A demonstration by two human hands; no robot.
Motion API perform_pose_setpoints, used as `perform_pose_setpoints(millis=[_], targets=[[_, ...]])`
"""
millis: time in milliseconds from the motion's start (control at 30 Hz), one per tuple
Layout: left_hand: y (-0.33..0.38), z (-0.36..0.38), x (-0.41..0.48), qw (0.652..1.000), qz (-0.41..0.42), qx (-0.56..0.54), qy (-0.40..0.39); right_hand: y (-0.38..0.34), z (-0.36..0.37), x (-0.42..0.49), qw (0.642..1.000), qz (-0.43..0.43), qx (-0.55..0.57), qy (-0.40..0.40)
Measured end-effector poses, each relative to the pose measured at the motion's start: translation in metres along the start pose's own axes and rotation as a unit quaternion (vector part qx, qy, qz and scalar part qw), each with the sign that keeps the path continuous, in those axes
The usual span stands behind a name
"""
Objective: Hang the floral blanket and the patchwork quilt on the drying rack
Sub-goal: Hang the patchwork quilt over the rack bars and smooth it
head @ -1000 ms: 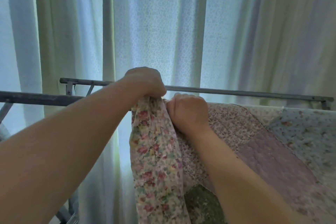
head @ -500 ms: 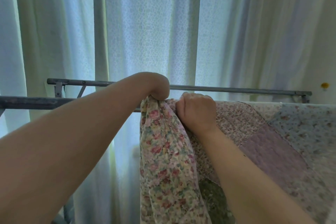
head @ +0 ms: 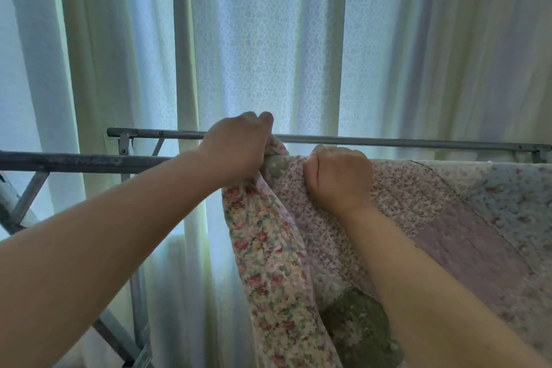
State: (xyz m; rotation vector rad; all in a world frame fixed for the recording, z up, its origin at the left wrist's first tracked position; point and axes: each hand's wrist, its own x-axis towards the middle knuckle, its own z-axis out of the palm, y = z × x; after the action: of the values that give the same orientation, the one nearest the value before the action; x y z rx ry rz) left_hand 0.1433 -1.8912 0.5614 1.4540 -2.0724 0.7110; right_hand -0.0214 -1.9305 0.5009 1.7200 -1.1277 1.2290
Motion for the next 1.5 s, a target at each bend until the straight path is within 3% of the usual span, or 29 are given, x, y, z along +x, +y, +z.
perform_pose_setpoints(millis=[133, 300, 700, 767, 867, 1033, 1100, 1167, 1233, 1367, 1500], targets=[[0.002, -0.014, 0.003, 0.992, -0.037, -0.049, -0.112, -0.001, -0.006, 0.005, 0.996, 0.028, -0.007, -0.084], [0.01, -0.022, 0.013, 0.988, -0.068, -0.009, -0.138, -0.013, 0.0, 0.035, 0.974, 0.08, 0.051, -0.205], [-0.005, -0.006, 0.01, 0.958, -0.242, -0.153, 0.028, -0.023, 0.004, 0.021, 0.985, 0.049, 0.028, -0.161], [-0.005, -0.01, 0.004, 0.964, -0.228, -0.135, -0.008, -0.022, 0.003, 0.019, 0.985, 0.051, 0.025, -0.161], [-0.007, -0.027, 0.004, 0.981, -0.168, -0.006, -0.092, -0.02, 0.001, 0.017, 0.986, 0.051, 0.021, -0.16], [0.013, -0.027, 0.033, 0.974, -0.135, 0.095, -0.157, -0.024, -0.001, 0.015, 0.99, 0.016, 0.018, -0.141], [0.018, -0.017, 0.046, 0.944, -0.17, 0.039, -0.279, -0.022, -0.001, 0.014, 0.991, 0.01, 0.017, -0.129], [0.016, -0.012, 0.051, 0.891, -0.214, -0.038, -0.399, -0.02, -0.001, 0.013, 0.992, 0.018, 0.015, -0.122], [0.011, -0.01, 0.051, 0.872, -0.219, -0.057, -0.434, -0.02, -0.002, 0.013, 0.992, 0.02, 0.016, -0.123], [0.004, -0.003, 0.042, 0.902, -0.214, -0.027, -0.375, -0.028, -0.003, 0.014, 0.994, 0.02, 0.041, -0.103], [0.006, -0.002, 0.032, 0.942, -0.212, -0.077, -0.248, -0.028, -0.002, 0.013, 0.996, 0.02, 0.047, -0.067]])
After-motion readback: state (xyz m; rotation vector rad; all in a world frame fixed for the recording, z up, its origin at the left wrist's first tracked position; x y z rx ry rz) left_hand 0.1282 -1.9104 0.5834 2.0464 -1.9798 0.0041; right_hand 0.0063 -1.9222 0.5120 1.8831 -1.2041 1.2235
